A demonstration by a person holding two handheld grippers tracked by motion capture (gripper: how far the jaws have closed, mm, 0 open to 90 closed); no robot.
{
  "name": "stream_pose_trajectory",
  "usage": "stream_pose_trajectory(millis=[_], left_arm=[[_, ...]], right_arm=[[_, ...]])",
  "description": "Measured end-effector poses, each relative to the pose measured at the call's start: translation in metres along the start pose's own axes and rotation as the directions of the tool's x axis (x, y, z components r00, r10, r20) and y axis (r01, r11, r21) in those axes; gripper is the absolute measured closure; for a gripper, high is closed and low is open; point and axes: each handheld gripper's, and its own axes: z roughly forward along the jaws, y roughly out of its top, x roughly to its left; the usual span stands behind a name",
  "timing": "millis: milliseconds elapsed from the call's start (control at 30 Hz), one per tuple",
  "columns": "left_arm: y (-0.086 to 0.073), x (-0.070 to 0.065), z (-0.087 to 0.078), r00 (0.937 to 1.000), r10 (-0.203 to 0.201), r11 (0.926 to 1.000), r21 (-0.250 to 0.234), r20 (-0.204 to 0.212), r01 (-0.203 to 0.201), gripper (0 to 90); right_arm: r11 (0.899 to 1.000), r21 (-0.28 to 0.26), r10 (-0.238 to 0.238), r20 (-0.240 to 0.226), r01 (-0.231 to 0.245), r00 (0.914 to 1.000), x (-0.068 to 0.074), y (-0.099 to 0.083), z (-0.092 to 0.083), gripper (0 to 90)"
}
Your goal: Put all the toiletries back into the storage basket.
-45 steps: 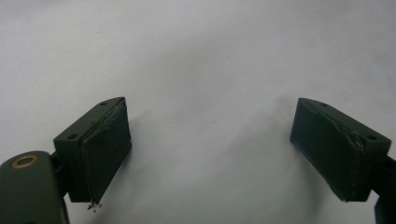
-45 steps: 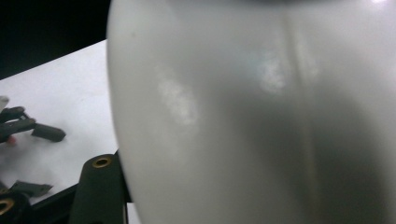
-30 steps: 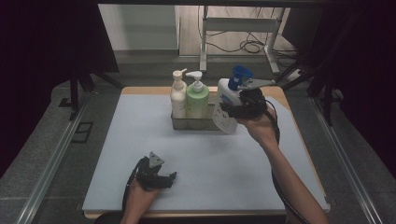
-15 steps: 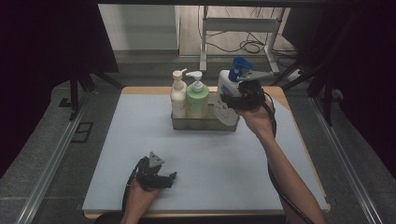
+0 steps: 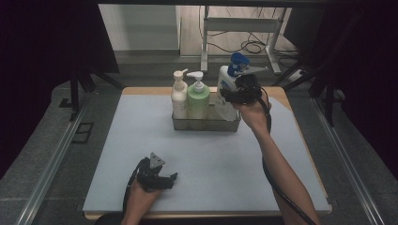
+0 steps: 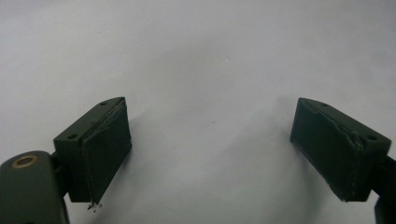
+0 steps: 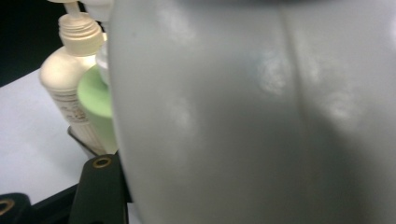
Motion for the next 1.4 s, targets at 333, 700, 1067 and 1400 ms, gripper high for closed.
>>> stream_pose_trajectory(millis=[333,700,1067,1400], left_arm=[[0.000,0.000,0.000,1.0000,-0.003,1.0000,-0.003,0.001,0.003,11.9],[0.000,0.000,0.000,1.0000,0.000,1.0000,0.000,0.000,0.000,11.9],[0.000,0.000,0.000,1.0000,-0.003,1.0000,0.001,0.001,0.003,11.9],[0.000,0.000,0.000,1.0000,0.001,1.0000,0.004,0.001,-0.001,11.9]], right_arm=[[1.000,0.004,-0.007,0.026,0.007,0.9996,-0.001,0.001,0.016,38.2],[1.000,0.016,-0.020,0.040,0.020,0.9990,-0.004,0.000,0.032,38.2],[0.999,0.045,0.007,0.027,-0.008,0.9996,-0.004,-0.008,0.047,38.2],[0.996,0.077,0.036,0.013,-0.037,0.9993,-0.004,-0.015,0.056,38.2]])
